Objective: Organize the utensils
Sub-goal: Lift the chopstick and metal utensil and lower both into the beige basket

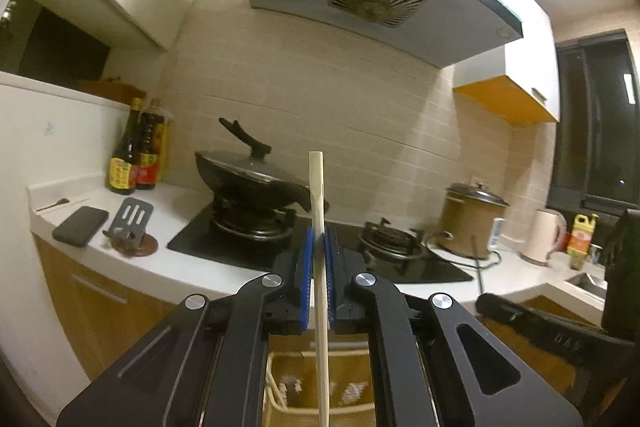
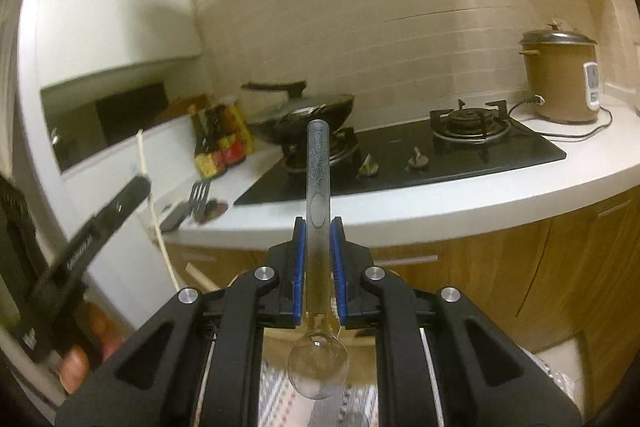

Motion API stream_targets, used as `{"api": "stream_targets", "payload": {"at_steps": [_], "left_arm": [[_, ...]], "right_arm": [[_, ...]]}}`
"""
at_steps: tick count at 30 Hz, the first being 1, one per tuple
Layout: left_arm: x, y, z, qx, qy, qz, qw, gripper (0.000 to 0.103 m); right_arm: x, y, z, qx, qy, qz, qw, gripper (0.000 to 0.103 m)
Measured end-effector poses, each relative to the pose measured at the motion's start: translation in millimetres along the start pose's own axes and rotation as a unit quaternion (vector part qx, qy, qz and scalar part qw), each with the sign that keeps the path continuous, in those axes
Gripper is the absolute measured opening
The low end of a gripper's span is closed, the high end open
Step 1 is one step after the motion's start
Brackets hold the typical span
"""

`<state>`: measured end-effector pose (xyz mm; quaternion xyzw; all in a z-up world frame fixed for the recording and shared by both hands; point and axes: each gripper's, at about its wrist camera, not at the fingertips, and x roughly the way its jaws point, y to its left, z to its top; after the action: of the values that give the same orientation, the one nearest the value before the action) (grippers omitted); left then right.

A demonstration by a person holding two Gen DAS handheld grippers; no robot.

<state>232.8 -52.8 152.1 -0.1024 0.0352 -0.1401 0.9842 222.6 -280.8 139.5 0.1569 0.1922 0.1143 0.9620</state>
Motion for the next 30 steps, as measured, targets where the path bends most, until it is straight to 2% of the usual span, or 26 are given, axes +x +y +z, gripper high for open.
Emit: {"api": "stream_targets", "payload": {"at_steps": [7,11,14,18,21,30], "left_arm": [[33.1,6.2,2.7,-0.007,-0.009,0.03,0.9995,0.004],[46.0,8.0,0.2,-0.007,-0.013,0.041,0.999,0.004],[51.3,8.8,-4.8,-0.002,-0.018,0.051,0.9985,0.004],[60.0,12.8,-12.8,-0.001,-0.016,0.058,0.9982,0.004],[66.3,17.4,-20.3,-0.008,-0.011,0.058,0.9982,0.004],[68.1,14.3,-38.1,0.014,-0.009,0.061,0.998,0.004]], "right_arm": [[31.2,-17.7,11.8,0.021,-0.027,-0.04,0.999,0.01],[44.0,-17.2,13.3,-0.001,-0.042,-0.063,0.997,0.01],[51.6,-10.6,8.3,-0.045,-0.055,-0.085,0.994,0.01],[60.7,-9.8,-1.0,-0.075,-0.055,-0.08,0.992,0.01],[68.7,-17.2,-9.0,-0.067,-0.041,-0.063,0.995,0.01],[75.2,-19.5,-25.6,-0.072,-0.036,-0.053,0.995,0.01]]}}
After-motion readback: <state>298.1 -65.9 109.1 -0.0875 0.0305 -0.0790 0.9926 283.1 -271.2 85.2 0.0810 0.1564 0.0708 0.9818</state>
